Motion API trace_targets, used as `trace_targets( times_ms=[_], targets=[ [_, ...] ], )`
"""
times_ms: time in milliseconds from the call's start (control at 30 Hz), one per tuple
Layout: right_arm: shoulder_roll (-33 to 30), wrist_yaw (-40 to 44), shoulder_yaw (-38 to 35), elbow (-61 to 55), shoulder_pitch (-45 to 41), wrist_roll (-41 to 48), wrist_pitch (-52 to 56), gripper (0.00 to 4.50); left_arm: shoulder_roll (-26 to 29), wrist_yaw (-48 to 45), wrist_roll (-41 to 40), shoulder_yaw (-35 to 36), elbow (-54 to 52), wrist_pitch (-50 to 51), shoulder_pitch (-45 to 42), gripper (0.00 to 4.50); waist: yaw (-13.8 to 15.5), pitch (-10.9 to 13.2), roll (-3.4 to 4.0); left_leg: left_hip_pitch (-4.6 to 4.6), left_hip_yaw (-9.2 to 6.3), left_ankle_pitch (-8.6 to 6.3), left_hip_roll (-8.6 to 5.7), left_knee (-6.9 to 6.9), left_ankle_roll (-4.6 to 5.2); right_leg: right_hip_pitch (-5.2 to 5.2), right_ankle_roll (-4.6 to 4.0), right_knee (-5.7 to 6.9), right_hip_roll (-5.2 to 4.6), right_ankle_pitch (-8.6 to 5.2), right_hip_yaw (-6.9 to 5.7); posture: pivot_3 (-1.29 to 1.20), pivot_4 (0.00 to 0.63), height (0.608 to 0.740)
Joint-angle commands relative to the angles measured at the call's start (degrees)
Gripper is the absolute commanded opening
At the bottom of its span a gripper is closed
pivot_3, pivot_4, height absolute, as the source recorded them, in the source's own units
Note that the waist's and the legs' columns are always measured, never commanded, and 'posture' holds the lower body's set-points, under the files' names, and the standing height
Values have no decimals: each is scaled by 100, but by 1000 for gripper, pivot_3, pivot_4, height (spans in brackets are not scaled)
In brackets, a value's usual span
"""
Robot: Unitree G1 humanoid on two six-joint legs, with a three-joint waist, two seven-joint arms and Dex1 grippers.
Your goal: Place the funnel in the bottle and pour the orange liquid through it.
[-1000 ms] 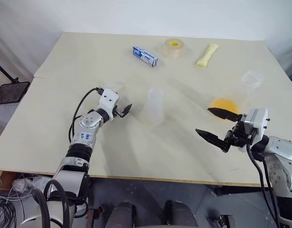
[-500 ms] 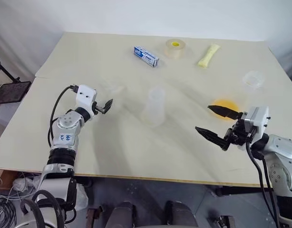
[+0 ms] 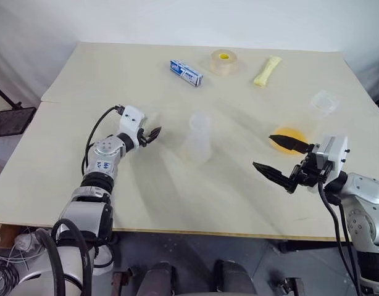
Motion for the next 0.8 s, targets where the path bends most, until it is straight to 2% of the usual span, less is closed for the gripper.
trace_targets(
  times_ms=[33,200,267,667,800],
  targets=[
    [-8,-86,-170,-223,49,30,-65,4500,181,-313,18,-19,-126,-10,-153,2117,1,0,0,0,0,0,0,0,0,0,0,0,0,0,0,0,150,740],
    [-17,-112,-192,-250,104,34,-78,4500,489,-713,-49,49,-227,54,-187,468,4,0,0,-1,1,0,-1,3,0,0,0,0,-1,0,1,0,150,740],
    [-4,-132,-176,-250,94,28,-82,4500,583,-834,-75,73,-272,27,-214,44,7,0,0,-1,-1,0,0,3,0,0,0,1,0,0,0,0,150,740],
    [71,-167,-153,-173,29,0,-159,4500,1205,-2572,-748,246,-1681,474,-446,44,-6,0,0,-1,-2,0,1,3,0,-1,0,3,0,0,1,0,150,740],
    [153,-219,-157,-173,50,-18,-224,4500,1427,-2583,-825,376,-1778,584,-539,44,-7,0,0,-2,-3,0,1,4,0,-1,0,4,0,0,2,0,150,740]
  ],
)
